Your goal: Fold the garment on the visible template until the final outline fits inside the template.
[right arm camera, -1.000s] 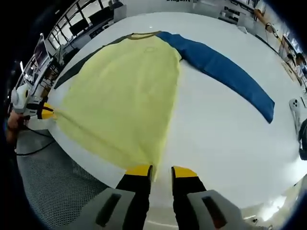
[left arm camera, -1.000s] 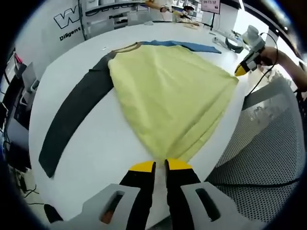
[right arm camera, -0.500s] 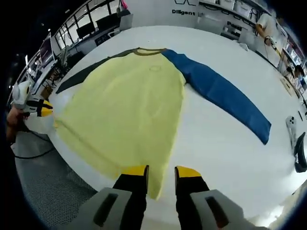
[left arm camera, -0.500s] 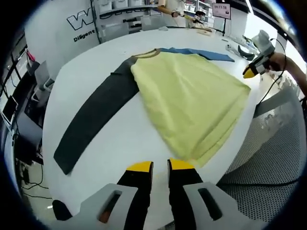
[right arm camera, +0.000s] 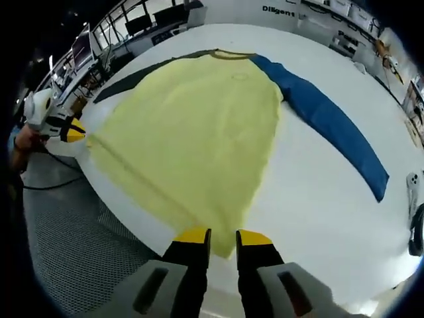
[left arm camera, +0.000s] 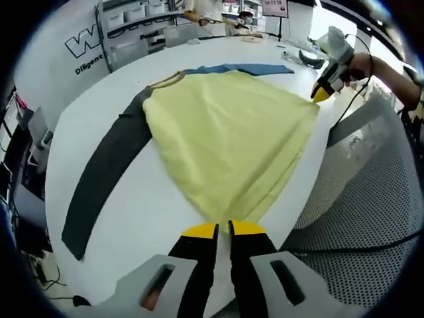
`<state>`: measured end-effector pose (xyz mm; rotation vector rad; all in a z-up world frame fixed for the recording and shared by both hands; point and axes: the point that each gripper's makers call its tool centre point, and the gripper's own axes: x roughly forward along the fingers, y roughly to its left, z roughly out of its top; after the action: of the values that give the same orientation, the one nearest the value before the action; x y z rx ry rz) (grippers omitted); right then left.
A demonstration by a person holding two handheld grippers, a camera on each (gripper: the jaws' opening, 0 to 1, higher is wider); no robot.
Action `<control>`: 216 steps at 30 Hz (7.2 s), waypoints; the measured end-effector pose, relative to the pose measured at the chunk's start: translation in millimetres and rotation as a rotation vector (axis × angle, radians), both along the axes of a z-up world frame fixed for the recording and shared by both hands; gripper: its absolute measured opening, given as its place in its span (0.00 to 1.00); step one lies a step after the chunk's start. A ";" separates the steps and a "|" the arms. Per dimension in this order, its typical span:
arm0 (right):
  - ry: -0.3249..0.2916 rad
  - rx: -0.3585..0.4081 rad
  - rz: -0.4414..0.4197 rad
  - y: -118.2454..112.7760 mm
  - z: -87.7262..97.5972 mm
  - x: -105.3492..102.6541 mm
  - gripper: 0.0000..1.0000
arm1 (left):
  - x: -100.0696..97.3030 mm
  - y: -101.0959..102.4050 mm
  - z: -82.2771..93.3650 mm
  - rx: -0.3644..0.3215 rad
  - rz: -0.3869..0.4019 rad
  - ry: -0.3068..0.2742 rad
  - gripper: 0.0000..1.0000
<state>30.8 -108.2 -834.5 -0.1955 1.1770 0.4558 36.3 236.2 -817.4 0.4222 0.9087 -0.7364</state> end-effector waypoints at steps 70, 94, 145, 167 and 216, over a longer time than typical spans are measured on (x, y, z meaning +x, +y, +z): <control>0.093 -0.167 0.138 -5.6 -22.6 -10.5 0.00 | -17.3 0.6 -31.6 0.178 -0.376 -0.004 0.04; -0.204 -0.017 -0.055 0.9 21.6 34.3 0.00 | 23.9 35.2 22.4 0.082 -0.035 -0.151 0.04; -0.381 0.075 -0.037 26.4 33.7 54.6 0.40 | 134.7 151.9 28.3 -0.114 0.740 -0.405 0.46; -0.395 0.133 -0.072 34.4 34.4 46.6 0.51 | 148.8 214.0 -10.2 -0.132 0.956 -0.375 0.39; -0.411 0.127 -0.088 29.5 42.4 50.1 0.50 | 191.6 254.9 16.0 -0.125 0.983 -0.456 0.01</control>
<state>81.0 -78.8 -792.1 -0.1196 0.7490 0.3886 227.9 491.1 -801.4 -0.0072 0.5262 0.2078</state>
